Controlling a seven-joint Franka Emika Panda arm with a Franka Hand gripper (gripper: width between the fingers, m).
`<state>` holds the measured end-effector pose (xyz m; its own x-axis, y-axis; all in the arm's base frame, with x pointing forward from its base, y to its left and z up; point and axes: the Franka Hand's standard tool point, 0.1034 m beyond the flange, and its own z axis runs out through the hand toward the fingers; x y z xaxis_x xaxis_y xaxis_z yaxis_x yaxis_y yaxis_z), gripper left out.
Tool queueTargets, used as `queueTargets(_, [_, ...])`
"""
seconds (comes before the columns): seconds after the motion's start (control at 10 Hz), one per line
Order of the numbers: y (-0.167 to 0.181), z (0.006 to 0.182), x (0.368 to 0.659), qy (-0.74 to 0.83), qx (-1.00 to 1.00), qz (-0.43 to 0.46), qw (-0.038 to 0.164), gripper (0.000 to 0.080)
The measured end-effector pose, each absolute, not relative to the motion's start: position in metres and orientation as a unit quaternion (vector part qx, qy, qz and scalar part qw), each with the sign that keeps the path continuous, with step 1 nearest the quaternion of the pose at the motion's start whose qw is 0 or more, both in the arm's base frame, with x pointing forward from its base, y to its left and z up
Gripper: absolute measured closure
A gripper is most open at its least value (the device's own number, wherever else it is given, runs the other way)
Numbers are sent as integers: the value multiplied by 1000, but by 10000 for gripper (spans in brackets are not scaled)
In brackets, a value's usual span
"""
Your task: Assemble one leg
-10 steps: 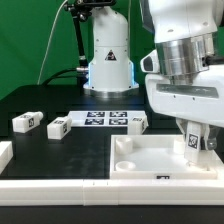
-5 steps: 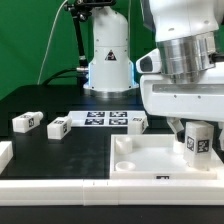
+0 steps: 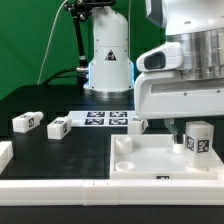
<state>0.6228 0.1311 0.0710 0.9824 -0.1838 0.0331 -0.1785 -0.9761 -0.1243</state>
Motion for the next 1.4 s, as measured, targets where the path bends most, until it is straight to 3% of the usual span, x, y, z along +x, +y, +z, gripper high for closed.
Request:
queueTargets(0.2, [132,70,623,-5,-999,-29,46,150])
queueTargets(0.5, [122,67,622,-105,-993,-33,43,159])
queueTargets(0.6, [123,67,622,-106,-993,-33,43,317])
queueTargets(0.7, [123,67,622,-106,-993,-33,43,317])
queueTargets(0.8, [123,67,622,-106,-993,-33,43,498])
queueTargets(1.4, [123,67,622,-74,-996,-32,45,511])
